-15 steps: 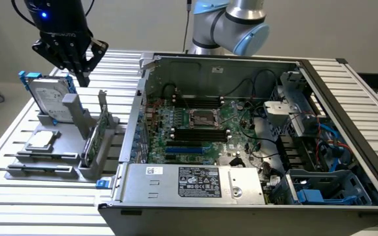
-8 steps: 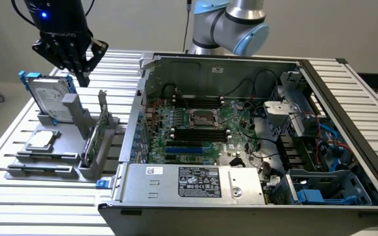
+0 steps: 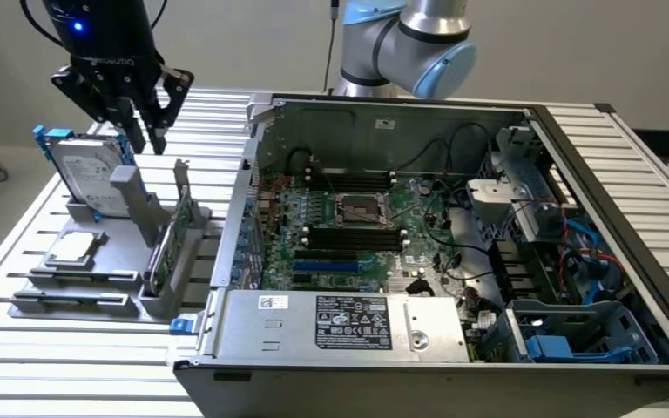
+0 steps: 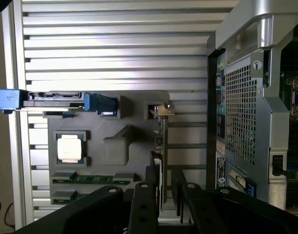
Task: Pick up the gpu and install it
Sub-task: 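Pick up the gpu and move the gpu toward the slot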
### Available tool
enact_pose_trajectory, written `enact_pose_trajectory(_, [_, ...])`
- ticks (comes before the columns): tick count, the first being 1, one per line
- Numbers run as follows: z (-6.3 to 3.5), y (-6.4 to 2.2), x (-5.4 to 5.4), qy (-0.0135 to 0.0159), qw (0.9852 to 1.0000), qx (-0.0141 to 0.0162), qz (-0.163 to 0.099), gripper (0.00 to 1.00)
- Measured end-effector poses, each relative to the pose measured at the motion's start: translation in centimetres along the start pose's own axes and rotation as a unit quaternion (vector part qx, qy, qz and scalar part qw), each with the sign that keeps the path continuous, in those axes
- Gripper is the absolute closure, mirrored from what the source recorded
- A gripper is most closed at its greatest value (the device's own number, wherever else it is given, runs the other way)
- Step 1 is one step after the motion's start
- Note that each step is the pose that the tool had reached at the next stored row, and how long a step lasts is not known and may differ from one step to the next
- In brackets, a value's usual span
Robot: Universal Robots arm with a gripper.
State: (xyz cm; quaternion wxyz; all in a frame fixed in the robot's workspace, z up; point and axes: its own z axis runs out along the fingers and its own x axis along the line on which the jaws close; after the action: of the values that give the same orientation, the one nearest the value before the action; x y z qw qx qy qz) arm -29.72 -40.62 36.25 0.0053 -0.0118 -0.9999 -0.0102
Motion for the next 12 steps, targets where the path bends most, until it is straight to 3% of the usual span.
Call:
enact_pose_trajectory(3, [0.40, -0.10, 0.0, -0.0001, 1.0000, -0.0001, 0.000, 0.64])
enact_pose_trajectory(4, [0.58, -0.18, 0.0, -0.0001, 1.0000, -0.0001, 0.000, 0.58])
enact_pose_trajectory(12, [2.03, -0.93, 0.0, -0.0001, 1.0000, 0.0000, 0.000, 0.58])
